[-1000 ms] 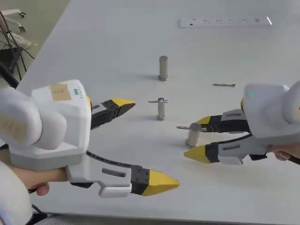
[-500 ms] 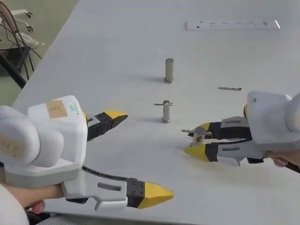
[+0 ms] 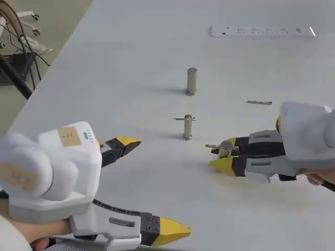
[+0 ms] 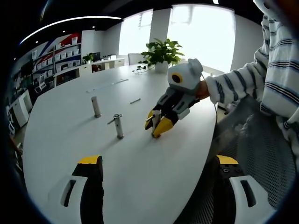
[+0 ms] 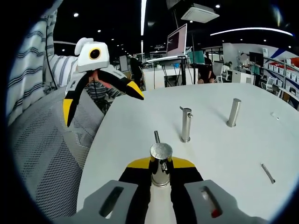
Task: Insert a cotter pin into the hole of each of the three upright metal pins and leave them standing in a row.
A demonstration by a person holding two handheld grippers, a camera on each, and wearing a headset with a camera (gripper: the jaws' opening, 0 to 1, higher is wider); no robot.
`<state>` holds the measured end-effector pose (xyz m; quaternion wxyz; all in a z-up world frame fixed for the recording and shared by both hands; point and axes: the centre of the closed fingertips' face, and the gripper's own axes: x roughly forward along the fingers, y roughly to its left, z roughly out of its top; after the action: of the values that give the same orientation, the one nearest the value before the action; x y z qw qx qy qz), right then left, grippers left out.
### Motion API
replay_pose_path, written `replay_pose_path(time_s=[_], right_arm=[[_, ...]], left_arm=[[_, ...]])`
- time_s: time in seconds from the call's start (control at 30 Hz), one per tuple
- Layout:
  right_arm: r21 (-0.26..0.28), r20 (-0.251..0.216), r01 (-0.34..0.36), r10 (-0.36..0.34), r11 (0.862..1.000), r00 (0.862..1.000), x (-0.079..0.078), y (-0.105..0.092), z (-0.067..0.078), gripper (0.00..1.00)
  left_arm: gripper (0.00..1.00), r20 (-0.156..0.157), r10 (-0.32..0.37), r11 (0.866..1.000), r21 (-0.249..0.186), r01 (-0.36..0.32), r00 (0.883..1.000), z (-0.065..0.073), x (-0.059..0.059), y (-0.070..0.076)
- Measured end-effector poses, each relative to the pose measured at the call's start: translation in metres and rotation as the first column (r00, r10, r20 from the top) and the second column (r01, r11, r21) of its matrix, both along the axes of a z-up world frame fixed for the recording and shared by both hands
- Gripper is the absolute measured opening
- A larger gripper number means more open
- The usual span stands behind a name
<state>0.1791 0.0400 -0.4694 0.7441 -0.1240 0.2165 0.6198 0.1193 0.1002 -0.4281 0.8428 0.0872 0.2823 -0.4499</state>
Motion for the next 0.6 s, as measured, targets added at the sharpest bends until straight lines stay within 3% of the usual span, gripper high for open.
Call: replay_pose_path(time_s=[0.27, 0.6], right_arm=[[-0.013, 0.028, -0.034, 0.034, 0.999, 0.999, 0.002, -0.002, 0.002, 0.09], [-0.013, 0.063, -0.018, 0.019, 1.000, 0.998, 0.032, -0.012, 0.015, 0.09]], left_arm=[[0.97, -0.002, 0.021, 1.000, 0.006, -0.021, 1.000, -0.003, -0.001, 0.006], [0.97, -0.005, 0.036, 0.999, 0.015, -0.036, 0.999, -0.005, -0.003, 0.011]])
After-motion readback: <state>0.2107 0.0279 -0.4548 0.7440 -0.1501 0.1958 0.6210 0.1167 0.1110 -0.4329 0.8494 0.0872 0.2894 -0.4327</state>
